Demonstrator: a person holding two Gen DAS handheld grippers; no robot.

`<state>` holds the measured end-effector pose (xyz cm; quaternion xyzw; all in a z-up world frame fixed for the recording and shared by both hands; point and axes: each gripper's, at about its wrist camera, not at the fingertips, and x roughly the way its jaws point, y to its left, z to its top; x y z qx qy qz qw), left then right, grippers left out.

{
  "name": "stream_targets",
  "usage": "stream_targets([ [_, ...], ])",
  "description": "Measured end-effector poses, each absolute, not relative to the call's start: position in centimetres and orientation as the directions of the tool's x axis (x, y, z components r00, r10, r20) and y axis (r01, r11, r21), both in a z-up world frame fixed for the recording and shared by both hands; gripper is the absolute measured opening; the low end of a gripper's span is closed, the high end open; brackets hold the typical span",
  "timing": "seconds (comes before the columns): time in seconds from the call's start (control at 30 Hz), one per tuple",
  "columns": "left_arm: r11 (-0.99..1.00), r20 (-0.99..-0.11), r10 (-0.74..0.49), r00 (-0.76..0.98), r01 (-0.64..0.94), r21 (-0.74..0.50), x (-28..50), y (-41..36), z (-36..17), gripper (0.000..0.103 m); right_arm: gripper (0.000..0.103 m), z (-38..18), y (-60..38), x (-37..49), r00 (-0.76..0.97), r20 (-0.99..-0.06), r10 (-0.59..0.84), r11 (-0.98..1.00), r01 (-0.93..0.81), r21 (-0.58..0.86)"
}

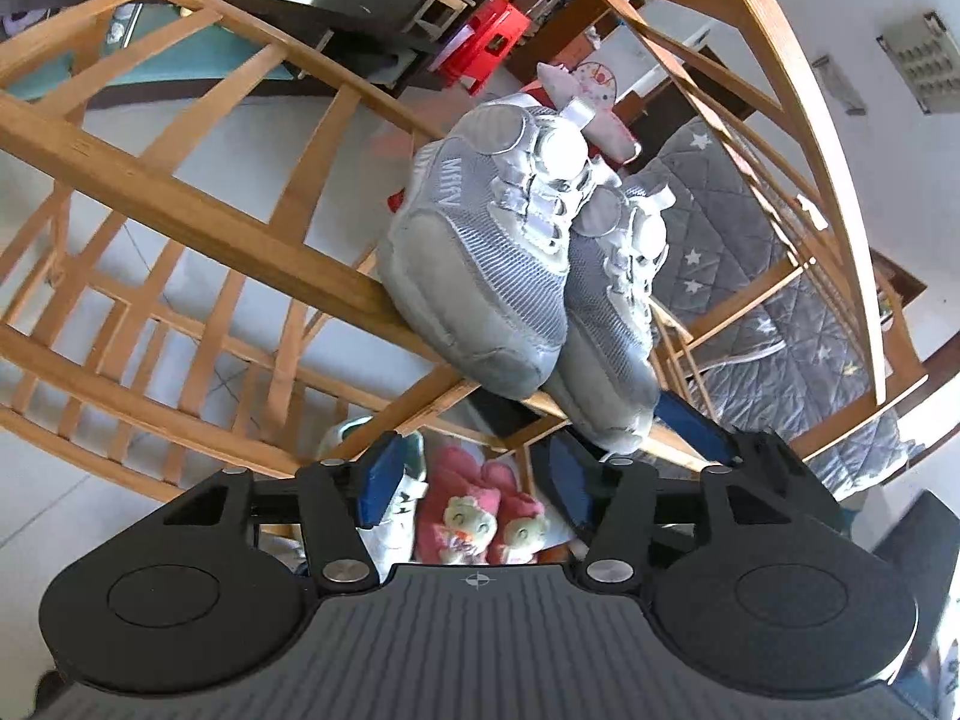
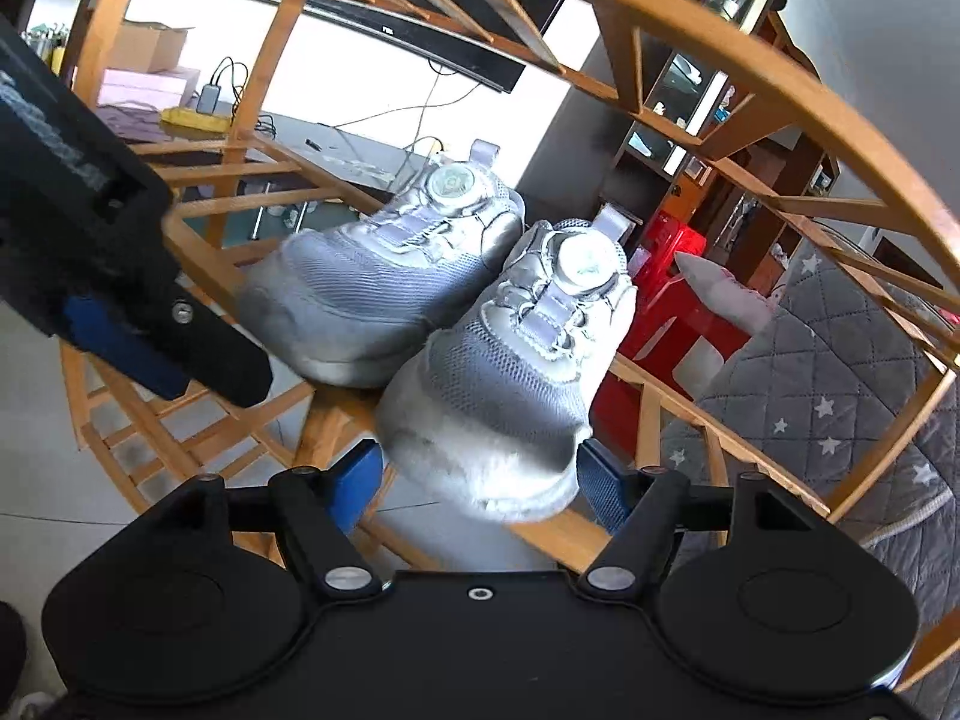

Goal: Organize scattered shoes
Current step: 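Move the right gripper down to the white black-lined sneakers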

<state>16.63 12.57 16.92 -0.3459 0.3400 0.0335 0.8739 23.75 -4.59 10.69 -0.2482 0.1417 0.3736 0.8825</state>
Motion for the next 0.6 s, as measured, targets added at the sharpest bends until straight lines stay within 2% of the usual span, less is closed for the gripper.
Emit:
stream_targets([
  [0.23,0.803,-0.655,-0.152,0.74,-0.294,-0.519,15.9,12.4,17.1,0.059,0.078,9.0,-6.3,20.6,0.64,-0.476,0.604,0.586,-0.761,-0.279],
  [0.3,0.812,-0.663,-0.147,0.734,-0.293,-0.504,15.7,12.3,17.0,0.065,0.078,7.8,-6.5,19.7,0.61,-0.515,0.602,0.587,-0.776,-0.233],
  [0.4,0.816,-0.675,-0.141,0.724,-0.301,-0.493,15.4,12.3,16.8,0.066,0.078,5.8,-6.6,18.7,0.568,-0.575,0.589,0.587,-0.79,-0.18],
  [0.57,0.811,-0.699,-0.138,0.702,-0.325,-0.486,15.4,12.4,16.3,0.067,0.07,1.0,-5.2,18.5,0.469,-0.71,0.526,0.56,-0.819,-0.126],
  [0.6,0.807,-0.707,-0.136,0.694,-0.336,-0.485,15.4,12.5,16.1,0.067,0.064,-0.1,-4.8,18.7,0.449,-0.738,0.504,0.559,-0.821,-0.117],
])
